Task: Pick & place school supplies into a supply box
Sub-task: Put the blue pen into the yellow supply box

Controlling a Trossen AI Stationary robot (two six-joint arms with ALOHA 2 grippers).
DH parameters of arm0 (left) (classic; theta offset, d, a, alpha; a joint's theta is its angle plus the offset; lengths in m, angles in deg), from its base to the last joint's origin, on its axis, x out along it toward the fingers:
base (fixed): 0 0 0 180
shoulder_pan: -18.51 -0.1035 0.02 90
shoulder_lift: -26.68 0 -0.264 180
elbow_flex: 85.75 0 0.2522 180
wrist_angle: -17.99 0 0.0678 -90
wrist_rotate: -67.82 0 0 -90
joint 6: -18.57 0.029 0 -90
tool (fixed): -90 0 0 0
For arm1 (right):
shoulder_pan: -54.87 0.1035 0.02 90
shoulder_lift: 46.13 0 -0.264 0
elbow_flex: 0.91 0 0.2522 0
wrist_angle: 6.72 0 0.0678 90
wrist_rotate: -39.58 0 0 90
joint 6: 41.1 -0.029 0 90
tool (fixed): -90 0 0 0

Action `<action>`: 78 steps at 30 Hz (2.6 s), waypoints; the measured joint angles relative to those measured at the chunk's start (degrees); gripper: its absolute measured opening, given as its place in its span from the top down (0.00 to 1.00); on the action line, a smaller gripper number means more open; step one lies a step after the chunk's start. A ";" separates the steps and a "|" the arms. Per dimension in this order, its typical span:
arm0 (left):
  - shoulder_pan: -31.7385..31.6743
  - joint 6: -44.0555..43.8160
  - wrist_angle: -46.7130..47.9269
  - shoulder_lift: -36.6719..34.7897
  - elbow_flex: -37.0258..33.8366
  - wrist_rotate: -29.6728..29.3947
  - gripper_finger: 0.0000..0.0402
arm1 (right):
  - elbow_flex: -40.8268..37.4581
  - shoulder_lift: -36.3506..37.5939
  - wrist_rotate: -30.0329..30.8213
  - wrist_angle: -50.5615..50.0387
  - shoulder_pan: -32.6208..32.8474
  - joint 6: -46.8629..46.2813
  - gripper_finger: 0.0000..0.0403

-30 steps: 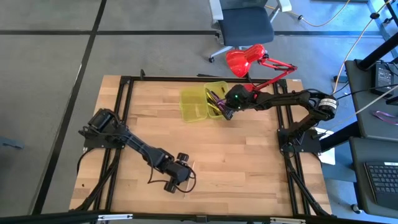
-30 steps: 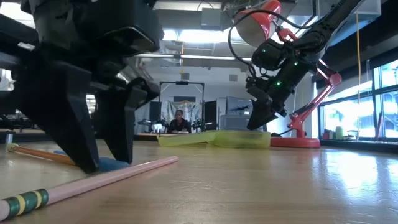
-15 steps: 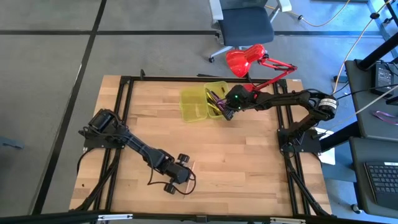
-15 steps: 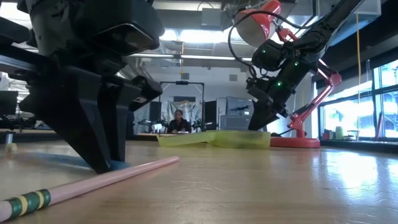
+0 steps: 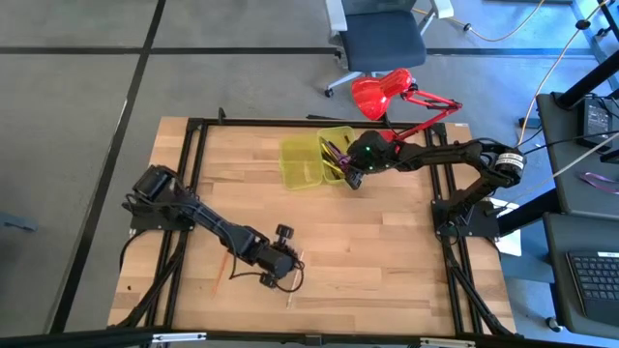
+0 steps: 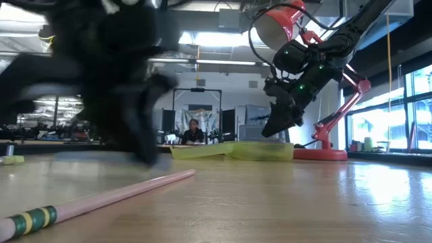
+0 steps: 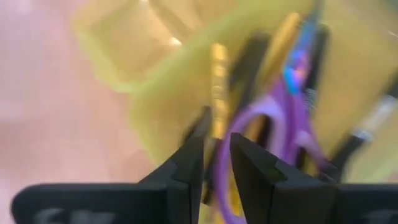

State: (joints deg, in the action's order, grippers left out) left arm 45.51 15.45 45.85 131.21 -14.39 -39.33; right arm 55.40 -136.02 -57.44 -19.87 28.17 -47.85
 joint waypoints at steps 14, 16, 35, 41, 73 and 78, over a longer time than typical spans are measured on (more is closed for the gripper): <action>-3.47 3.65 -2.30 -21.80 0.28 -11.69 0.97 | 0.00 0.00 -17.25 17.32 8.58 15.19 0.79; -3.96 5.99 -3.93 -24.86 0.28 -14.51 0.97 | 0.00 0.00 -18.38 19.99 10.34 17.00 0.79; -13.75 15.77 -63.84 -28.75 -19.83 11.66 0.96 | 0.00 0.00 -18.56 35.83 25.21 22.16 0.72; -13.62 15.90 -64.43 -26.44 -19.93 13.77 0.96 | 0.00 0.00 -12.88 40.49 27.10 19.11 0.54; -15.63 18.47 -74.39 -21.45 -19.91 19.84 0.96 | 2.99 -2.02 -4.05 50.55 33.66 19.03 0.43; -15.61 18.23 -74.37 -21.45 -19.91 19.81 0.96 | 5.55 -4.62 -5.09 48.33 33.64 19.13 0.48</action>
State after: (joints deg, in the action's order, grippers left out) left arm 29.90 33.68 -28.52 109.77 -34.30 -19.52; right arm 60.95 -140.65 -62.53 28.46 61.81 -28.72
